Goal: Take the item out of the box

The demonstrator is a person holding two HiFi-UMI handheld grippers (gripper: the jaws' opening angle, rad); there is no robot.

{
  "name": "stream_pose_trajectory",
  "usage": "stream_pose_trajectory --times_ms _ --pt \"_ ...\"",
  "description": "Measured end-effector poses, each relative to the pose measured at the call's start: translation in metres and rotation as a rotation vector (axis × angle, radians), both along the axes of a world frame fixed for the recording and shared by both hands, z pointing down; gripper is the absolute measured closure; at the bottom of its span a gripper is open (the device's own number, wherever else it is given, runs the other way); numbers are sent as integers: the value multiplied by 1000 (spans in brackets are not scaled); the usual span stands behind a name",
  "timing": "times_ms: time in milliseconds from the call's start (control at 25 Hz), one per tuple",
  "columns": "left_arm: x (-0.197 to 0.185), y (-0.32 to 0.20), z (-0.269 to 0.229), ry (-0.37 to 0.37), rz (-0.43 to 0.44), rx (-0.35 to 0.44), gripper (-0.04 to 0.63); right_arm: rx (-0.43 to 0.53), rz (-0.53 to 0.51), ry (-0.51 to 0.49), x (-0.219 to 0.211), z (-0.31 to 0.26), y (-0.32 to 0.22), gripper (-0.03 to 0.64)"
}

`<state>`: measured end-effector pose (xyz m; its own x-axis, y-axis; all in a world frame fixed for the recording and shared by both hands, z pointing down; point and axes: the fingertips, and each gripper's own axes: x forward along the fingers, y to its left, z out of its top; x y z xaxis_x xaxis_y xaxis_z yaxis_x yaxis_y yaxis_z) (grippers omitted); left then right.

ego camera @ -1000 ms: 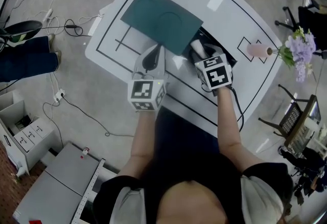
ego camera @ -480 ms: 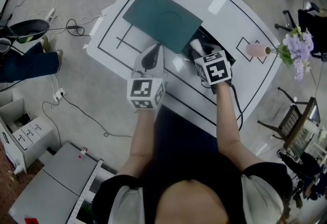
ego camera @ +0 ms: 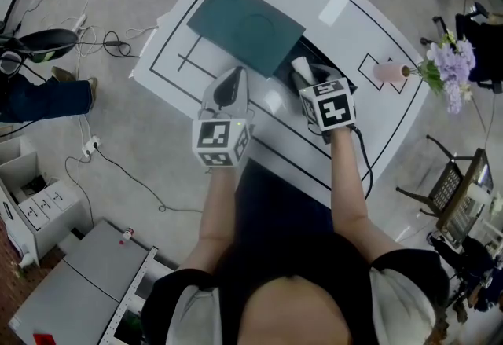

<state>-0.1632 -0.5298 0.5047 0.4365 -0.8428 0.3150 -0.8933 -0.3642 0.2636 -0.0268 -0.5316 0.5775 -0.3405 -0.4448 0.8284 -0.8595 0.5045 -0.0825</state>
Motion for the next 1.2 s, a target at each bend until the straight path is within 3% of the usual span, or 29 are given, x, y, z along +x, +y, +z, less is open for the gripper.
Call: stream_pose_trajectory --times_ms 1200 --pt "19 58 -39 -57 -32 63 584 208 84 -93 30 -68 41 471"
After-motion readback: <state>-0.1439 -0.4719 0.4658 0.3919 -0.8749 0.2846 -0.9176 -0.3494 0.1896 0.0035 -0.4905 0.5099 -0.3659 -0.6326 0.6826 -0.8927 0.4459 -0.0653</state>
